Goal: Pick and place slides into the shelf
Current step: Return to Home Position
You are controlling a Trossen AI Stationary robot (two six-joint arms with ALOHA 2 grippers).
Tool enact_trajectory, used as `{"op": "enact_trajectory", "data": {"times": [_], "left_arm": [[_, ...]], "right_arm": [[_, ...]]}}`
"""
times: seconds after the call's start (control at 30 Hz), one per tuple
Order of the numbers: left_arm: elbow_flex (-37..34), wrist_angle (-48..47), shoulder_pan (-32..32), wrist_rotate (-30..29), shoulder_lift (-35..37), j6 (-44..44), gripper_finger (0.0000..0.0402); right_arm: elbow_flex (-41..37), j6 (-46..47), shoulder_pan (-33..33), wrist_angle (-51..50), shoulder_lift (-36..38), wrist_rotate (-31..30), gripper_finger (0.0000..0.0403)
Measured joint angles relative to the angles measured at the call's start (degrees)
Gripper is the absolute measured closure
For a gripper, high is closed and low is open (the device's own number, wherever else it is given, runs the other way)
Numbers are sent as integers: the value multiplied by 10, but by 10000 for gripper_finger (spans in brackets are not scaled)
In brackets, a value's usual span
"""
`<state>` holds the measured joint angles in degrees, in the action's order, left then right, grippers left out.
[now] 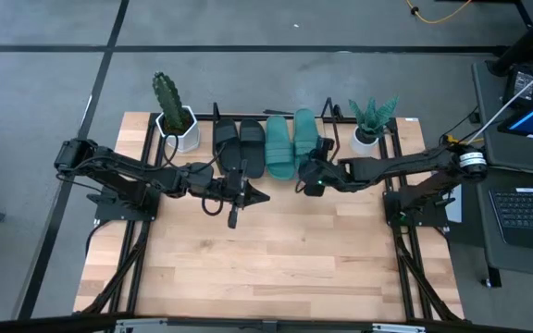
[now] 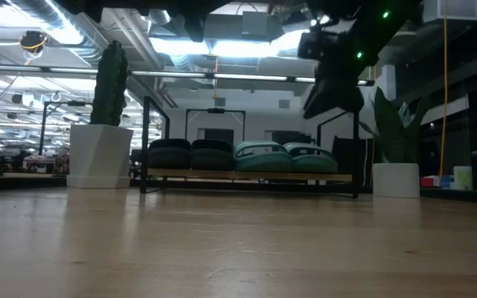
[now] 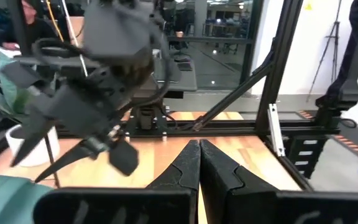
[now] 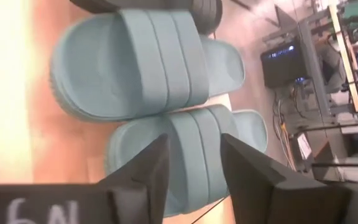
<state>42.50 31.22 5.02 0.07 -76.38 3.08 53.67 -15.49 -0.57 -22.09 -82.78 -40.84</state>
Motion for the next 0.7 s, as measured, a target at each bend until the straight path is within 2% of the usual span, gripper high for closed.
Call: {"op": "enact_trajectory", "data": {"times": [0.1,0.23,0.3,0.53,0.7], "left_arm": [[0,0,-1,-12,0,-8,401],[0,-6,-6,-16,0,-19,401],[0,-24,-9,-26,6,-23,401],[0,-105,-18,-81,92,-53,401],[0,-201,-13,-117,170,-74,401]], "right_arm": [[0,1,15,-7,20,0,293],[0,5,33,-15,49,0,370],[0,17,40,-35,65,0,393],[0,79,64,-117,115,-1,398],[-5,119,87,-147,145,0,399]]}}
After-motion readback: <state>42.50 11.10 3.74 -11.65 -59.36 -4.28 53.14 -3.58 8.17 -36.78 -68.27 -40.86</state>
